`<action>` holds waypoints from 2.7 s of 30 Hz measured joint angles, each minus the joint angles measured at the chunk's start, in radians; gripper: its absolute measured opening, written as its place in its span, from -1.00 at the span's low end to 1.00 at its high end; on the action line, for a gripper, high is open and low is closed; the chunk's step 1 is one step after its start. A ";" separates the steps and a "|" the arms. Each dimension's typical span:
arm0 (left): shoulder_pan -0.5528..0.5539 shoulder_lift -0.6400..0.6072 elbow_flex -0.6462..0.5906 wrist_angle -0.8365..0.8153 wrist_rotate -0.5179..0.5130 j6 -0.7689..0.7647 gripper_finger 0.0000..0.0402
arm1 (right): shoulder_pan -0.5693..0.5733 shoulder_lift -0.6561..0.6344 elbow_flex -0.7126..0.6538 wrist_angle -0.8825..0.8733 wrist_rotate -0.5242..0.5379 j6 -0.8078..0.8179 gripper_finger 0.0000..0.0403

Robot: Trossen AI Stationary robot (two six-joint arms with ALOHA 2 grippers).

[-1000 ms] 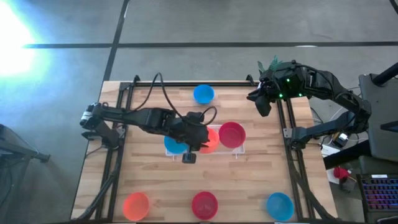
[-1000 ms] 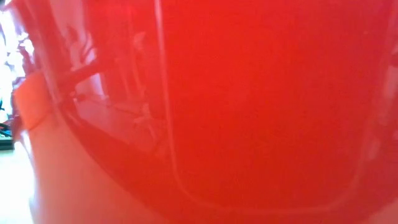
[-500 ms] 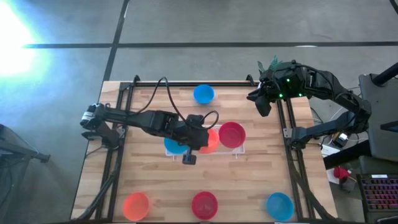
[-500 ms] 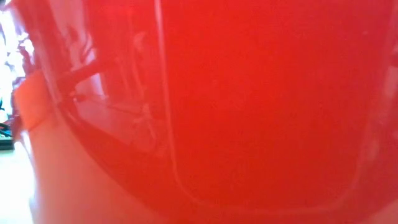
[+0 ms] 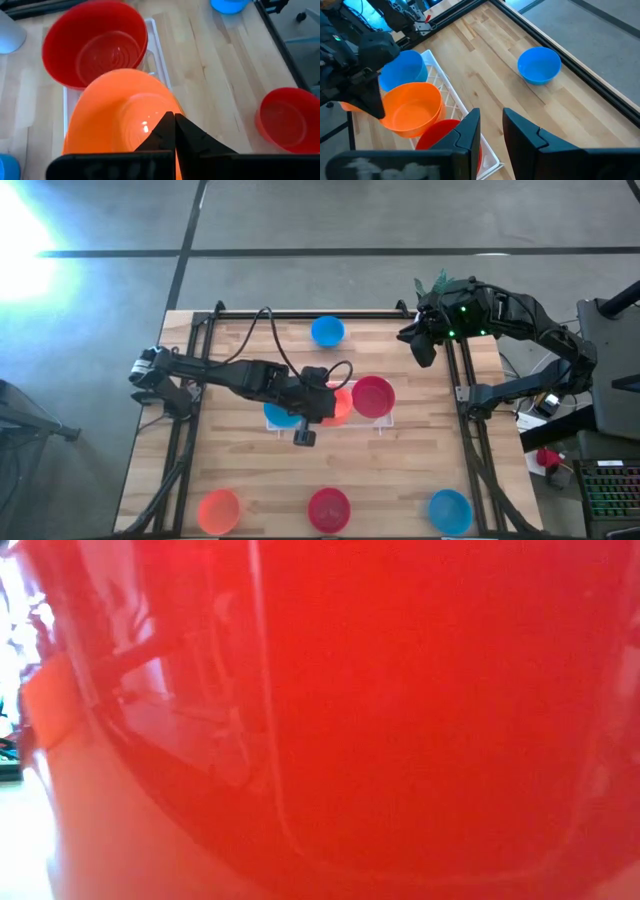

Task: Pick & Place Mini bowls
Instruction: Stack the top orange bowl on the orange bowl on the shelf, then stack the top blue bowl on the blue bowl on the shelf

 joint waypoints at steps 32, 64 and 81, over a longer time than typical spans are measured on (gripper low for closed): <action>0.005 0.001 0.006 0.080 0.024 0.036 -1.00 | 0.000 0.000 -0.001 0.000 0.000 0.000 -0.61; 0.576 -0.061 0.009 -0.034 -0.158 -0.277 -1.00 | 0.000 0.000 -0.003 -0.008 0.131 0.080 -0.61; 0.649 0.053 0.009 -0.034 -0.156 -0.468 -0.62 | 0.000 0.000 -0.004 -0.007 0.131 0.000 -0.61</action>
